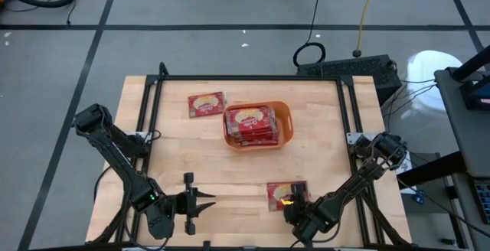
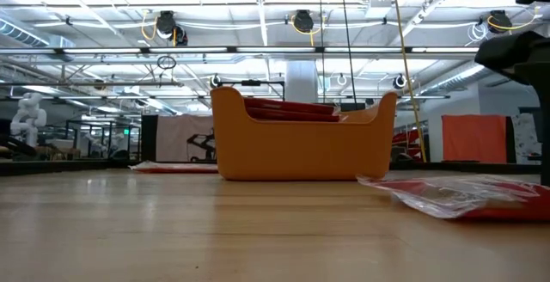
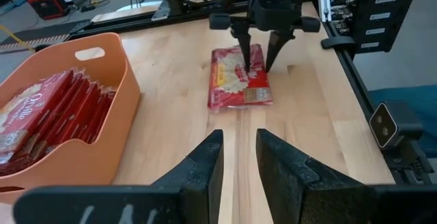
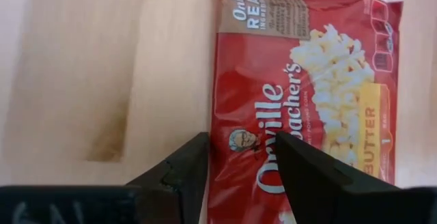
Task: Sort popcorn bags into baskets
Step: Put the red popcorn bag into the orange bin
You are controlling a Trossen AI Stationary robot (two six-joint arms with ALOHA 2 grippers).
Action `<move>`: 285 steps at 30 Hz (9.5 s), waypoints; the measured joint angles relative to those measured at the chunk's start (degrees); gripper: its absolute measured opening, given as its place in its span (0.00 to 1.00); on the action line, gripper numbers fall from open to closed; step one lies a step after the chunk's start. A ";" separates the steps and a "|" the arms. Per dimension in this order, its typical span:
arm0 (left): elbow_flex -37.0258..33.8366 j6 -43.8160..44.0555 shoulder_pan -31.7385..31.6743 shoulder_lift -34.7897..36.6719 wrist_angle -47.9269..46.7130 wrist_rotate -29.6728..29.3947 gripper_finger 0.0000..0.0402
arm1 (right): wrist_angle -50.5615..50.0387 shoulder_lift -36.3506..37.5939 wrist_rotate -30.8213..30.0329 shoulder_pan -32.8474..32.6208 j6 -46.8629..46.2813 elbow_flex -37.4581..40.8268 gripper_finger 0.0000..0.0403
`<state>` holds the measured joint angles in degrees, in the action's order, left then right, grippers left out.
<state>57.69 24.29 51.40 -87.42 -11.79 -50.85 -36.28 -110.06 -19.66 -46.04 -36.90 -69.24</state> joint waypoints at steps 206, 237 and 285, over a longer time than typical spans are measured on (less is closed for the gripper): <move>0.07 -27.14 -17.95 -31.12 26.74 13.32 0.09 | 25.83 1.81 7.15 18.06 11.01 0.66 0.00; -0.13 -25.84 -17.57 -30.17 28.45 14.60 0.08 | 25.57 -4.97 -12.45 13.73 14.62 0.53 0.09; -0.13 -22.72 -16.83 -29.18 27.79 6.36 0.17 | 26.07 7.06 -10.50 13.59 9.80 -0.20 0.28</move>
<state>57.56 1.58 34.57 -116.59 16.00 -44.49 -10.21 -103.00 -30.16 -32.45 -27.10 -69.44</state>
